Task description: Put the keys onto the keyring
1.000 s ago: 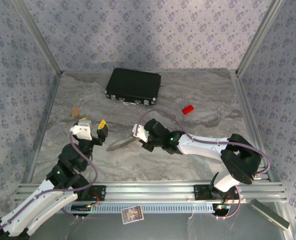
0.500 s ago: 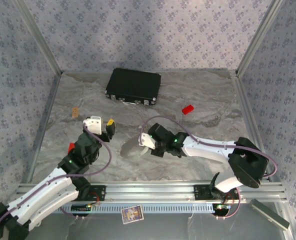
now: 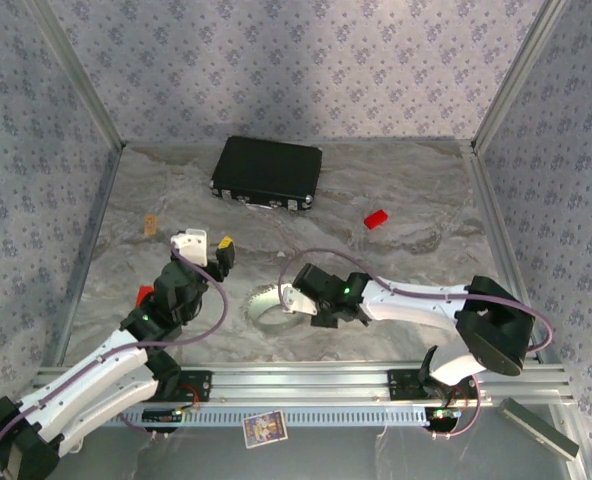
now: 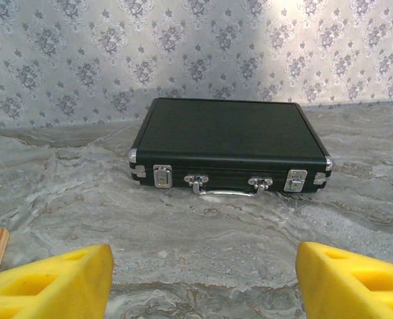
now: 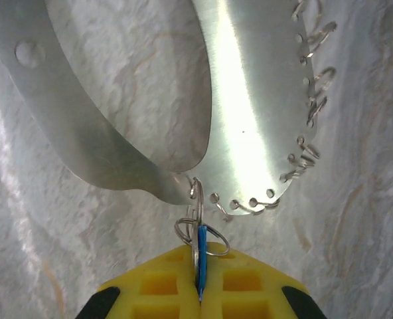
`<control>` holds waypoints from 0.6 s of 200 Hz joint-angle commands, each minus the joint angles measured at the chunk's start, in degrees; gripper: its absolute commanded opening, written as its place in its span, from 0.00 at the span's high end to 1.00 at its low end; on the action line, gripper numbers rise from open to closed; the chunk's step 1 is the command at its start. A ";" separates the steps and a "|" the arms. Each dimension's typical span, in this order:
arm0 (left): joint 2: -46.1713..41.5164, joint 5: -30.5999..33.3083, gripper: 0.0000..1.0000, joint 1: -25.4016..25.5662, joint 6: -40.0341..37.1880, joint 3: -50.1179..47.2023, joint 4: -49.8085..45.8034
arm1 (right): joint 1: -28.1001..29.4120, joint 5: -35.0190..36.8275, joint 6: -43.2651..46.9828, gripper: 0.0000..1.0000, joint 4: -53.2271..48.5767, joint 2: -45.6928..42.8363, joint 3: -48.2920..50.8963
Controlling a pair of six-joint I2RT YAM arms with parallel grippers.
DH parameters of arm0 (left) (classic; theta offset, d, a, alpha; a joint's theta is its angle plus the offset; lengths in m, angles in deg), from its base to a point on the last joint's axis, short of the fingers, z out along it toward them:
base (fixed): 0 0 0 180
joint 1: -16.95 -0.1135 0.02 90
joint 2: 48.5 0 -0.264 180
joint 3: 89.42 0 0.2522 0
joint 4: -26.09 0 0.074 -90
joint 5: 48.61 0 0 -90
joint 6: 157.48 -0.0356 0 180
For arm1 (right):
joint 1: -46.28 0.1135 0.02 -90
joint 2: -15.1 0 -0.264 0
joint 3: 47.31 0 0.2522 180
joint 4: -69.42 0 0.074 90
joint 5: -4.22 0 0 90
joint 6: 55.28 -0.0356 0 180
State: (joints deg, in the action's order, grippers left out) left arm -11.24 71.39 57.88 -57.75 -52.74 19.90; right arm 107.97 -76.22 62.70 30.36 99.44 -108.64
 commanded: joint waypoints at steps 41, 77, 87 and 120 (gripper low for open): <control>-0.34 -0.34 0.28 -0.57 0.92 1.91 2.04 | 3.50 0.62 2.63 0.95 -8.87 2.22 -1.31; -0.35 -0.03 0.28 -0.67 0.90 1.87 1.70 | 4.64 -1.57 3.97 0.90 -10.82 4.13 -1.61; -0.34 -0.06 0.28 -0.76 0.83 1.87 1.65 | 4.90 -2.44 4.30 0.88 -10.93 4.73 -1.65; -0.36 -0.05 0.28 -0.99 0.76 1.92 1.37 | 4.85 -6.80 4.62 0.71 -12.13 5.82 -2.04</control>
State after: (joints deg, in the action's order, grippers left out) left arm -11.26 71.39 57.44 -57.73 -52.74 19.90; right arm 112.70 -78.10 66.11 21.62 104.35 -109.06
